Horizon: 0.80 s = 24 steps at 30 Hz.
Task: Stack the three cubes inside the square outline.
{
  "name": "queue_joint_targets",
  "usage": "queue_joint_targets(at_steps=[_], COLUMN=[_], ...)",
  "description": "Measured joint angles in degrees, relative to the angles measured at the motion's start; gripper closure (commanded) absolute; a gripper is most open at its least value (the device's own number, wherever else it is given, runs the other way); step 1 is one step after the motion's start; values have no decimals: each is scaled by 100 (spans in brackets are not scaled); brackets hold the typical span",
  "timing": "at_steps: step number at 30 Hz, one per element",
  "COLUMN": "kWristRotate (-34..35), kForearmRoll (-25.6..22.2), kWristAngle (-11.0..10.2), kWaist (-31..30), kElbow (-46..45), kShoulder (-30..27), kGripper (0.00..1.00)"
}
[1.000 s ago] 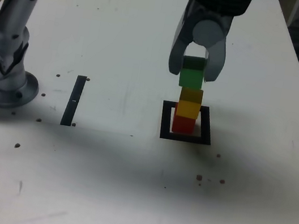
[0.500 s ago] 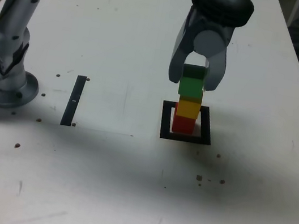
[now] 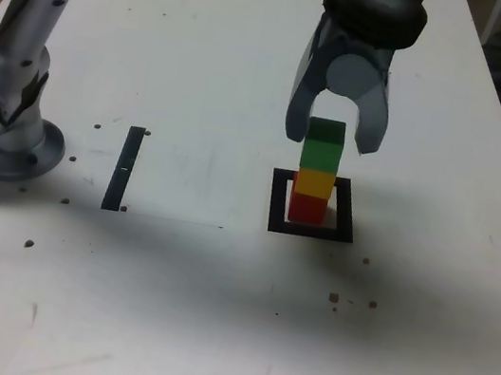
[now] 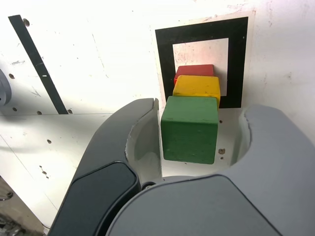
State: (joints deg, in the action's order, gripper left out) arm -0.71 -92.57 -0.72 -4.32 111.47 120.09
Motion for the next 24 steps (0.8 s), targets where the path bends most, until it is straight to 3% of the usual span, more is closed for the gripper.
queue_joint_targets(at_steps=[11, 19, 24], kWristRotate=[29, 155, 313], kForearmRoll=[-1, 5, 123], kWristAngle=[-98, -266, -377], kWaist=[0, -1, -3], kElbow=[-158, -831, -1709], kShoulder=[-250, -893, -1525], kGripper=[0, 0, 0])
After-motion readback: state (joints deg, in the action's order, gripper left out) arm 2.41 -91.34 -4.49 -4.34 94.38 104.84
